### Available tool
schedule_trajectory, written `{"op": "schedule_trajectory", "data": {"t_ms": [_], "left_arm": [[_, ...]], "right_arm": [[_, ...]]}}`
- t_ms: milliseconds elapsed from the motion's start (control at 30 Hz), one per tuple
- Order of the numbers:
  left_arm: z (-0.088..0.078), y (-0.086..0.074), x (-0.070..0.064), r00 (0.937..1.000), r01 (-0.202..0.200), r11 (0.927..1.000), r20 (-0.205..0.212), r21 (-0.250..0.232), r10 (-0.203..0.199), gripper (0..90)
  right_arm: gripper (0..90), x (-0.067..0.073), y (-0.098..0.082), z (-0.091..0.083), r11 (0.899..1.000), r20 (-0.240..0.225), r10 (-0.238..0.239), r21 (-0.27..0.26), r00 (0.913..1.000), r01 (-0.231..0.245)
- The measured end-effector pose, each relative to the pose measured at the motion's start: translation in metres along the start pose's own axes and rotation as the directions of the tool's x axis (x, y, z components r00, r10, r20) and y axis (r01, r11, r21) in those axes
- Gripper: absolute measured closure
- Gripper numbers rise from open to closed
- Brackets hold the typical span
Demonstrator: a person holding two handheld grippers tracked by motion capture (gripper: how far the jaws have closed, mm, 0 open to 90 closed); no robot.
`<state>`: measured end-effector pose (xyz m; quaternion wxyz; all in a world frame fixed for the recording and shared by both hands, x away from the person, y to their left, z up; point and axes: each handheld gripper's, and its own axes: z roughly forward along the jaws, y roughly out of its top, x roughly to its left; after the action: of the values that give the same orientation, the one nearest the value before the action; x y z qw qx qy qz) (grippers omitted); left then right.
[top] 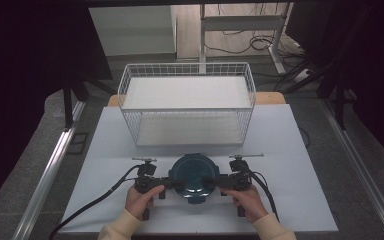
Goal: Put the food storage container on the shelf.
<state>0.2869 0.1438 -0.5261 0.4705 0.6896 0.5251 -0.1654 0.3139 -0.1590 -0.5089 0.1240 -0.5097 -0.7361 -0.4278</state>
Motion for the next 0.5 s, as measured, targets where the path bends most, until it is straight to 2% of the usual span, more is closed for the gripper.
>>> {"op": "schedule_trajectory", "data": {"t_ms": [100, 267, 333, 433, 500], "left_arm": [[-0.0001, -0.0006, -0.0007, 0.9999, 0.015, 0.9999, -0.005, -0.001, -0.015, 23.4], [-0.0017, -0.0009, -0.0019, 0.9991, 0.042, 0.9991, -0.007, 0.004, -0.042, 25.1], [-0.0033, -0.0012, -0.0029, 0.9991, 0.041, 0.9992, -0.008, 0.003, -0.041, 26.6], [-0.0059, -0.0023, -0.0058, 0.9994, 0.034, 0.9994, -0.008, -0.008, -0.035, 29.9], [-0.0085, -0.0030, -0.0078, 0.9998, 0.019, 0.9998, -0.007, -0.011, -0.019, 33.0]], "right_arm": [[19.7, -0.0013, -0.0009, 0.0023, 0.999, -0.025, 0.042, 0.018, 0.9988, -0.042], [27.1, -0.0068, -0.0029, -0.0022, 0.996, -0.058, 0.092, 0.002, 0.9940, -0.093], [28.0, -0.0083, -0.0032, -0.0031, 0.994, -0.070, 0.105, -0.005, 0.9920, -0.106], [29.0, -0.0080, -0.0044, -0.0046, 0.995, -0.072, 0.099, -0.010, 0.9925, -0.100], [30.4, -0.0074, -0.0060, -0.0070, 0.994, -0.074, 0.105, -0.016, 0.9917, -0.106]]}}
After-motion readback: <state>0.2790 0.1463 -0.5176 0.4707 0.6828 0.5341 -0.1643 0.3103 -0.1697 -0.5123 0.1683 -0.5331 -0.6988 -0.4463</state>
